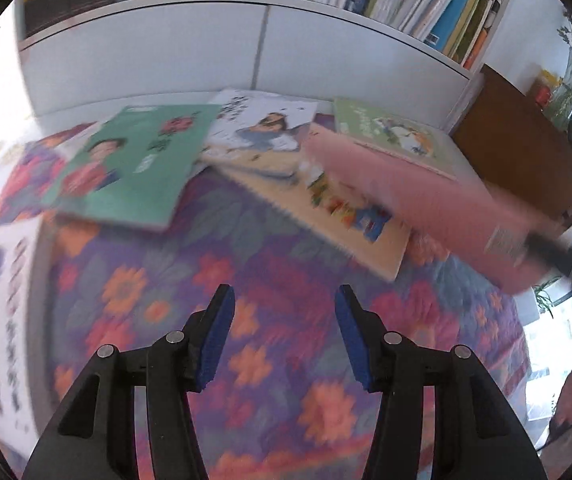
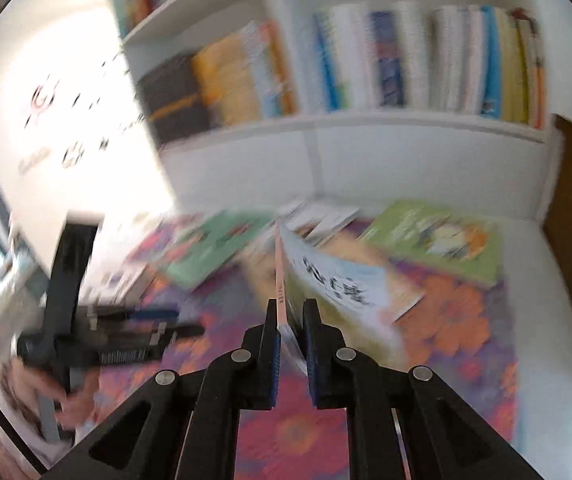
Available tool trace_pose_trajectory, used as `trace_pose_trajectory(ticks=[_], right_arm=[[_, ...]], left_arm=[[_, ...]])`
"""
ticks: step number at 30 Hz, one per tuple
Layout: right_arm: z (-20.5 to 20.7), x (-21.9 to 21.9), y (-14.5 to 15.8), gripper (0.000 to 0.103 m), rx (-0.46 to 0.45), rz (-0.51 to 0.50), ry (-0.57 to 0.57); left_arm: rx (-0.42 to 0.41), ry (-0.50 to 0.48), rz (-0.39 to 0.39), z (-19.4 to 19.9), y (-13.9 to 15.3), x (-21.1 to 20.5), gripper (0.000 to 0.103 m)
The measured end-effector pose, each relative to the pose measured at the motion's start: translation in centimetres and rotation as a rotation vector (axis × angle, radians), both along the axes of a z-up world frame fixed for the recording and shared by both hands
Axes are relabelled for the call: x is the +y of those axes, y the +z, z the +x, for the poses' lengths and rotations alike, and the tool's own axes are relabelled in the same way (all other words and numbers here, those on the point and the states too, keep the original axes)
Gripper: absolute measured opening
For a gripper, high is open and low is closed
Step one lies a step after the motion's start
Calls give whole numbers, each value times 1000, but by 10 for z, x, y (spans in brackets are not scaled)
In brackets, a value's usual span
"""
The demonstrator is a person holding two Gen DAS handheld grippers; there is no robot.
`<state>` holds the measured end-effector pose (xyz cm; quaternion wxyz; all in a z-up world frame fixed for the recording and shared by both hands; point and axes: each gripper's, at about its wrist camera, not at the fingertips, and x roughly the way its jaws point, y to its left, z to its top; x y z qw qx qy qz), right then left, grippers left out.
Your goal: Organize books
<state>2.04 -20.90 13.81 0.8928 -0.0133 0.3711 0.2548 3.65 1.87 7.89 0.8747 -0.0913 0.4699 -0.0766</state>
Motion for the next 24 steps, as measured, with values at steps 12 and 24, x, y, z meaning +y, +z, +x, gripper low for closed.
trace_pose_trajectory(ticks=[12,24], right_arm=[[-93,75,-56,53,241,41,235],[-6,-26,-95,53,299,134,-91]], left_arm=[[-9,67,19,-59,-14,48,49],[26,-25,-5,-23,-52,-18,50]])
